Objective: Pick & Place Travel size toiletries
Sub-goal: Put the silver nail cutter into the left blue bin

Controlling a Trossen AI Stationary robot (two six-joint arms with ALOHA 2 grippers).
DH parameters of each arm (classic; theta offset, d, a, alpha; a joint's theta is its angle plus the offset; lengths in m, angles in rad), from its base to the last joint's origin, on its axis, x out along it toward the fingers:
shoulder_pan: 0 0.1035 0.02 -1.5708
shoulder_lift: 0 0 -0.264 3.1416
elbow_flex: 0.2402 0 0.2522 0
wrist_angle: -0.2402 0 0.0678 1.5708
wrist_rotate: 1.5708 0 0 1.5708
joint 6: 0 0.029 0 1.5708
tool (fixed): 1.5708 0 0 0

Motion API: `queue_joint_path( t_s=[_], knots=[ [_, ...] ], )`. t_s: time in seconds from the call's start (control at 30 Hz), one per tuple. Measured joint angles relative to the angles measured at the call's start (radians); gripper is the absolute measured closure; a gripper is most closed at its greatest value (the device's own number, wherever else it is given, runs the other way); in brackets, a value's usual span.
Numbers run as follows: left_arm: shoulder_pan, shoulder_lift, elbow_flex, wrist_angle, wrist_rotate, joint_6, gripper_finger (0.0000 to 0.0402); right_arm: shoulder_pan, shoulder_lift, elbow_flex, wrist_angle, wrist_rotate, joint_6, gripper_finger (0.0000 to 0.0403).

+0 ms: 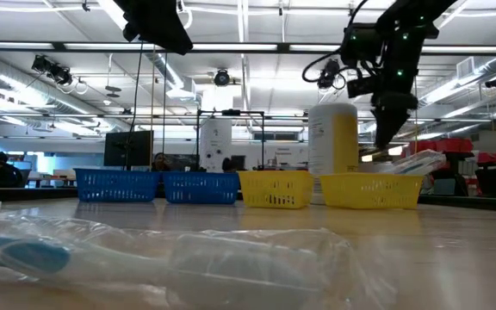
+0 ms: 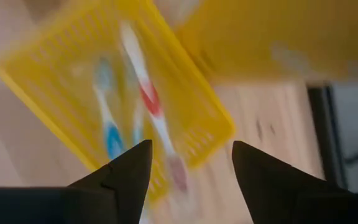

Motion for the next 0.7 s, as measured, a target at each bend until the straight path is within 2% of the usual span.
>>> queue_joint_path(
  t_s=[0.17, 0.43, 0.7],
  knots=[
    [0.000, 0.000, 0.000, -0.026, 0.002, 0.020, 0.0262, 0.056, 0.000, 0.000, 0.115, -0.069, 0.077, 0.0169],
    [0.000, 0.007, 0.000, -0.068, 0.071, 0.032, 0.0262, 0.228, 0.000, 0.000, 0.288, -0.068, 0.159, 0.0196],
    [-0.053, 0.092, 0.001, -0.072, 0.096, 0.037, 0.0262, 0.408, 0.000, 0.000, 0.447, -0.087, 0.257, 0.0204]
  ],
)
